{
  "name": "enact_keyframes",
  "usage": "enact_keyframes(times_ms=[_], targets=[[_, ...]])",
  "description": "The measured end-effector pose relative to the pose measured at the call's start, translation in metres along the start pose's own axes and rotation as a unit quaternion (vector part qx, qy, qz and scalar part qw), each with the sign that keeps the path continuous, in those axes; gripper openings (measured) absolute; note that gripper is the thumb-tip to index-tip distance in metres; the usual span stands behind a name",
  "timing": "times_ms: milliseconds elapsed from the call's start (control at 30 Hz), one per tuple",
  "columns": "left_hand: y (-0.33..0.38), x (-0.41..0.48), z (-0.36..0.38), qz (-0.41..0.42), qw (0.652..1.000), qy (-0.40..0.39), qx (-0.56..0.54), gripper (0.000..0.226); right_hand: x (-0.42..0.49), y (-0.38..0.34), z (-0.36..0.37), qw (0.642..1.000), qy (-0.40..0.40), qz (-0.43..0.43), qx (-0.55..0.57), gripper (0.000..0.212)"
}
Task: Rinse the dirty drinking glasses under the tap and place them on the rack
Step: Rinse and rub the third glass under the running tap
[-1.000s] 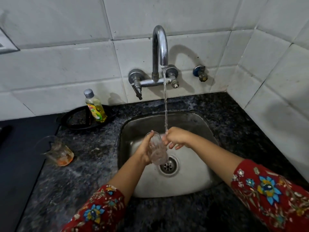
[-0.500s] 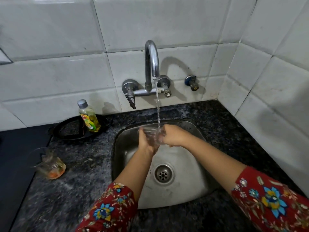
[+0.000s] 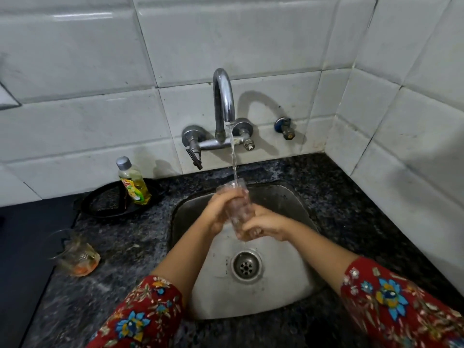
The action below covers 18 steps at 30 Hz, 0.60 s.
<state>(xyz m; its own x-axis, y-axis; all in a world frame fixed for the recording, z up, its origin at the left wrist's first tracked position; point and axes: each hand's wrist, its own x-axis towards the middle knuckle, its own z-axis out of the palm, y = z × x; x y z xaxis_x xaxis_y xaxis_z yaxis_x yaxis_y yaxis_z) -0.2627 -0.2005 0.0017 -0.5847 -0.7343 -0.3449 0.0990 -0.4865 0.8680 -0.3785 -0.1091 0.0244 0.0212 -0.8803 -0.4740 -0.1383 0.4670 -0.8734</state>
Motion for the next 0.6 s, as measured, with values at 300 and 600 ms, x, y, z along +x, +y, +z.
enact_keyframes(times_ms=[300, 600], targets=[[0.001, 0.000, 0.008, 0.063, 0.997, 0.015, 0.030, 0.033, 0.009, 0.002, 0.011, 0.995, 0.063, -0.071, 0.032, 0.037], [-0.001, -0.003, 0.001, -0.058, 0.981, 0.066, -0.171, 0.032, 0.014, -0.012, 0.015, 0.973, 0.164, -0.008, -0.163, 0.044]])
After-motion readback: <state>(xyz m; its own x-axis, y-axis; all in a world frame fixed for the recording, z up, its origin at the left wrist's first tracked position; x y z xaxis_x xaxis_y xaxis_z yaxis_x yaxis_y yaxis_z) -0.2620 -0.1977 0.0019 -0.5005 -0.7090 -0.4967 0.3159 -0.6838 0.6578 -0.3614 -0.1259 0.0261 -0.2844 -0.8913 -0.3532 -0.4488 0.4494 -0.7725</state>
